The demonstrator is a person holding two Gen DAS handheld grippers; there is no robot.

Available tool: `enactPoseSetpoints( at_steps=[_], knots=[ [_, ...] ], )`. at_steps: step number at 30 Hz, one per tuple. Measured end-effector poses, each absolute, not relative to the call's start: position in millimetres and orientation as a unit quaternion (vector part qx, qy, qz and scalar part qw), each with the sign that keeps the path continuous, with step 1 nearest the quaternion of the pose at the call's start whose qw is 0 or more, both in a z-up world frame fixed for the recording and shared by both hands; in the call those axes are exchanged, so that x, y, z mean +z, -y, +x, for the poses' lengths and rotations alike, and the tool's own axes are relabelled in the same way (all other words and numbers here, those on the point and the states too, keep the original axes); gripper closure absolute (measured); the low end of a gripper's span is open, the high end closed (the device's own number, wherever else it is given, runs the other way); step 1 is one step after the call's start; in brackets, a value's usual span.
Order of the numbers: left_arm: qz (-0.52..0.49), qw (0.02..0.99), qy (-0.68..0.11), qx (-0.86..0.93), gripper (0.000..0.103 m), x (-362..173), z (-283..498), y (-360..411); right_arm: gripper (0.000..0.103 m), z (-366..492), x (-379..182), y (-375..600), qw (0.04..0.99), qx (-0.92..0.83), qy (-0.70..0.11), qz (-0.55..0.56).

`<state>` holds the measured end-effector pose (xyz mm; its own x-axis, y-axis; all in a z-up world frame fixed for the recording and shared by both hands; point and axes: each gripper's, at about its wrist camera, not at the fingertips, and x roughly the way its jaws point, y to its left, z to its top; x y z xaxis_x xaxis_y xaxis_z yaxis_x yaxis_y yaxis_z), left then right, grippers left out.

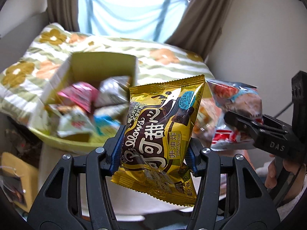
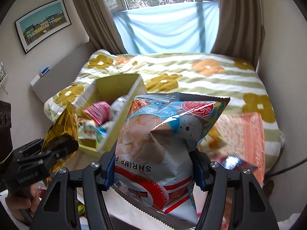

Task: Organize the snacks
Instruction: 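Carry both packets over the yellow box and open both tools to drop them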

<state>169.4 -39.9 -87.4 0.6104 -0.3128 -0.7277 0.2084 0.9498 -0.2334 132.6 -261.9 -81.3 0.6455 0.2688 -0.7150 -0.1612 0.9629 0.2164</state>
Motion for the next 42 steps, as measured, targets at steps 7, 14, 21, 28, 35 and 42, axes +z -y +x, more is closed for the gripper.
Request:
enactPoseSetpoints(
  at_steps=[7, 14, 21, 28, 35, 42],
  knots=[
    [-0.054, 0.901, -0.413, -0.124, 0.052, -75.8, 211.4, -41.0, 0.043, 169.4, -72.8, 183.5, 0.905, 0.136, -0.397, 0.063],
    [-0.049, 0.893, -0.433, -0.116, 0.052, -93.8, 259.5, -110.2, 0.043, 203.9, -77.6, 114.2, 0.905, 0.143, -0.396, 0.063],
    [-0.037, 0.876, -0.458, -0.148, 0.052, -121.2, 298.8, -129.6, 0.043, 219.8, -98.6, 79.1, 0.898, 0.121, -0.415, 0.079],
    [-0.007, 0.871, -0.465, -0.161, 0.001, -138.1, 315.8, -122.4, 0.043, 237.7, -111.4, 73.8, 0.889, 0.102, -0.44, 0.075],
    [-0.03, 0.86, -0.479, -0.171, 0.0, -143.0, 324.8, -133.5, 0.043, 253.0, -125.7, 82.5, 0.874, 0.083, -0.474, 0.071],
    [-0.004, 0.863, -0.483, -0.149, 0.0, -138.3, 323.9, -126.7, 0.043, 275.6, -131.3, 83.8, 0.861, 0.105, -0.493, 0.067]
  ],
)
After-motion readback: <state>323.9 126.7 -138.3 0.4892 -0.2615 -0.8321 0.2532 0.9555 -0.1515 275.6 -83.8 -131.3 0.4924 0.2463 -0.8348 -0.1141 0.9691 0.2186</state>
